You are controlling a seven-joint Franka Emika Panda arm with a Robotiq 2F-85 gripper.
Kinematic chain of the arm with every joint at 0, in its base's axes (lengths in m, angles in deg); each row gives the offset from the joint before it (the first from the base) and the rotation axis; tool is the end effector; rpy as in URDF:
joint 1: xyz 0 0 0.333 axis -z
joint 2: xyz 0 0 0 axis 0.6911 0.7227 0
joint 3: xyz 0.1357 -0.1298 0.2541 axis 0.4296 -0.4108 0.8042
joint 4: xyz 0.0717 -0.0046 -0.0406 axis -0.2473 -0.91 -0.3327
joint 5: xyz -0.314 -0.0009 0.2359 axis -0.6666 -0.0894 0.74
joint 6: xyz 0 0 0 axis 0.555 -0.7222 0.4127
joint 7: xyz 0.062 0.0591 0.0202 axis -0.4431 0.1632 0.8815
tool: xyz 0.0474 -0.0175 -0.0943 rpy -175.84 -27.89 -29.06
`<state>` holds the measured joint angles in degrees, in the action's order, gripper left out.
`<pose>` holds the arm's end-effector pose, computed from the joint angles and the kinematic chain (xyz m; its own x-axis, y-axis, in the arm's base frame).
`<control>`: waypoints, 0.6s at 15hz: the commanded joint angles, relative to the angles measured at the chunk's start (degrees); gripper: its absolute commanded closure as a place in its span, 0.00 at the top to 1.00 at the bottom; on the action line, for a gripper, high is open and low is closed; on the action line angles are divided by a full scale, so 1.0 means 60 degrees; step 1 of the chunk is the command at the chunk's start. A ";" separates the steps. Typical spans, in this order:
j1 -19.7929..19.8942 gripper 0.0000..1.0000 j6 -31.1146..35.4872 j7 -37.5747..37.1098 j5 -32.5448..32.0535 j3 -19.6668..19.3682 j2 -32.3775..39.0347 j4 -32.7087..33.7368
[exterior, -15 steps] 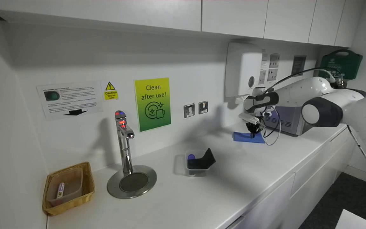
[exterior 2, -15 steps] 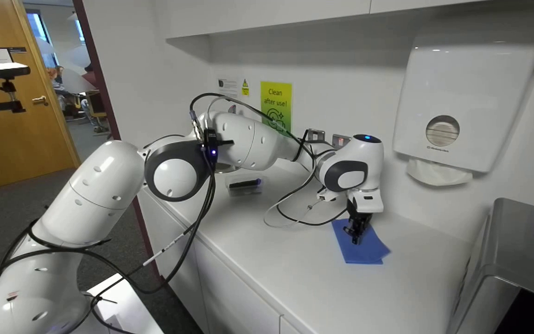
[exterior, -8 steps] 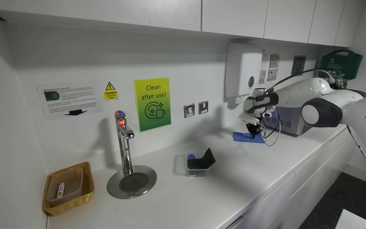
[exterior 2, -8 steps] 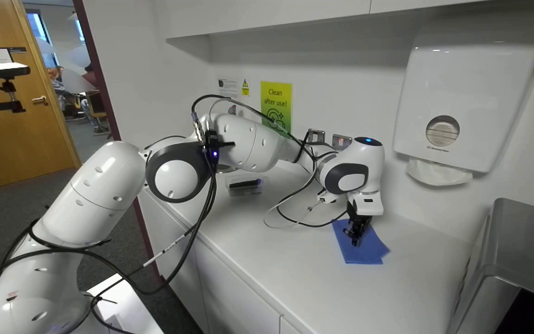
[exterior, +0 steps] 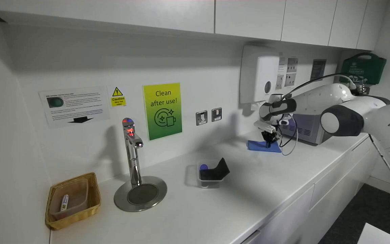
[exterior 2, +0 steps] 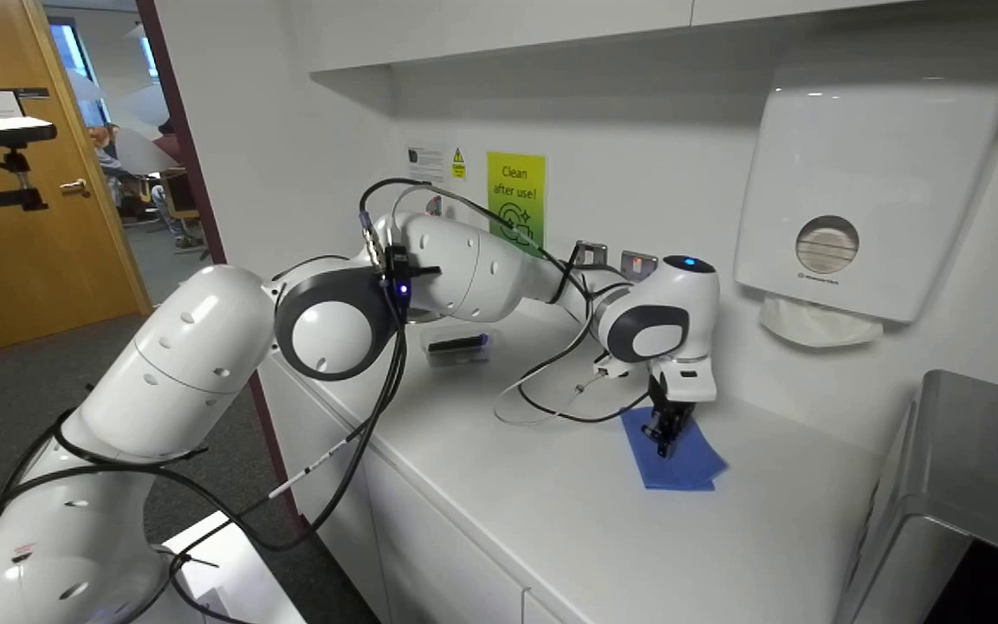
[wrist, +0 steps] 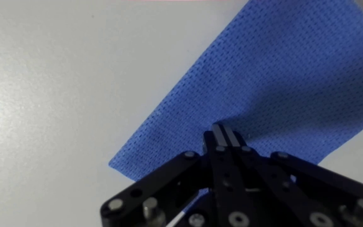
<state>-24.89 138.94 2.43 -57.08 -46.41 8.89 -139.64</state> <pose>0.6757 -0.3455 0.3131 -0.1435 -0.9896 0.0138 -0.9878 0.1423 -0.0631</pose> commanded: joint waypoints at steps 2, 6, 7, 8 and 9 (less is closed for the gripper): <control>-0.0034 0.00 -0.0511 0.0039 0.0273 0.0167 0.0292 0.0662; -0.0274 0.00 -0.0635 0.0012 0.0245 0.0327 0.0304 0.0711; -0.0348 0.00 -0.0653 0.0006 0.0246 0.0364 0.0299 0.0708; -0.0419 0.00 -0.0676 0.0003 0.0243 0.0398 0.0294 0.0711; -0.0493 0.00 -0.0673 0.0004 0.0241 0.0435 0.0288 0.0696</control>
<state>-27.12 137.71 2.43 -56.69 -44.33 9.70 -137.69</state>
